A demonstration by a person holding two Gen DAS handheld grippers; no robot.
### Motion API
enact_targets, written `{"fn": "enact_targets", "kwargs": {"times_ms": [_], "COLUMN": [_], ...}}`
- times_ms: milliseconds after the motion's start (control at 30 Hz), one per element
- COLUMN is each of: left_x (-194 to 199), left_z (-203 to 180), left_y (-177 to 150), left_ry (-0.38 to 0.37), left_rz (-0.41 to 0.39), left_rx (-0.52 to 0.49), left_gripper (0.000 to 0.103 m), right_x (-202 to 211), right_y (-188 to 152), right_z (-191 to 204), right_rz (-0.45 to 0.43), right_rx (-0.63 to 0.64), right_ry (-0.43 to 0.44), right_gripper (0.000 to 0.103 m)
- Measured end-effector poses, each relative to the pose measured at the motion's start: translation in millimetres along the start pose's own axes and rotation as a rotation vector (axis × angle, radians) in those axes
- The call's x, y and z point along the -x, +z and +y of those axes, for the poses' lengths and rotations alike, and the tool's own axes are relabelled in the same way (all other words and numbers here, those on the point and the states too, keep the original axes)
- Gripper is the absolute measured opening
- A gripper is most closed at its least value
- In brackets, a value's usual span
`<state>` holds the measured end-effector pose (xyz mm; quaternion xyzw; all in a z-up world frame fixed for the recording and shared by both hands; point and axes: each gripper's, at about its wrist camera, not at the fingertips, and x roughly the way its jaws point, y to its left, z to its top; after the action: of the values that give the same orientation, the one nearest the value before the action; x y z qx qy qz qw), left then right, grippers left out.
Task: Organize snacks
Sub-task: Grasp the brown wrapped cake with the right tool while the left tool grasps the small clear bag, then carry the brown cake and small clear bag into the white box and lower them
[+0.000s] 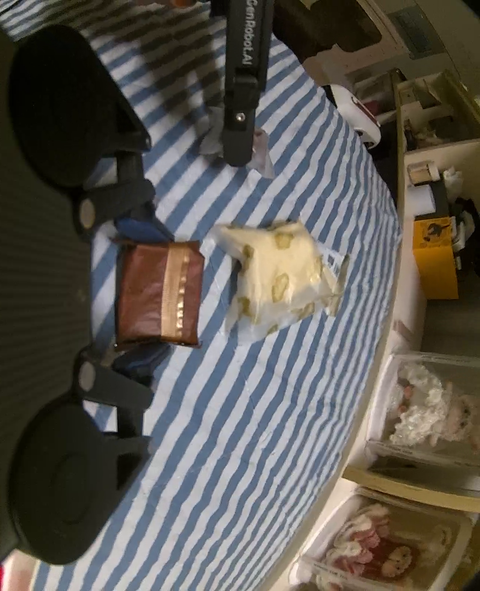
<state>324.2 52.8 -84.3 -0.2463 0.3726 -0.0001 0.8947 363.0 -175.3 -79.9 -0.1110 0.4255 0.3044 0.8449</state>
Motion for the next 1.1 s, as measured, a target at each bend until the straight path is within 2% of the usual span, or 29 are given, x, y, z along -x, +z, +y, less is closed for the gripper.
{"fn": "enact_targets", "kwargs": {"times_ms": [167,367,733,1100], "left_x": [28.0,69.2,121.5,141.2], "left_z": [-12.6,-41.3,-87.1,-127.2], "left_y": [1.2,-5.6,-45.4,-96.2], "left_ry": [-0.003,-0.020,-0.098,-0.200], "left_rz": [-0.029,-0.062,-0.064,-0.015], "left_rx": [-0.028,-0.108,-0.190,-0.223], "left_gripper": [0.032,0.032,0.032,0.032], "right_x": [47.5,103.4,199.2,236.2], "right_y": [-12.3,-25.6,-79.4,-141.1], "right_z": [4.8,-0.7,-27.2,-45.0], "right_rz": [-0.061,-0.111,-0.164,-0.165], "right_rx": [-0.039,-0.091,-0.154,-0.226], "right_ry": [-0.001,-0.016,-0.071,-0.105], "right_gripper": [0.063,0.063,0.064,0.064]}}
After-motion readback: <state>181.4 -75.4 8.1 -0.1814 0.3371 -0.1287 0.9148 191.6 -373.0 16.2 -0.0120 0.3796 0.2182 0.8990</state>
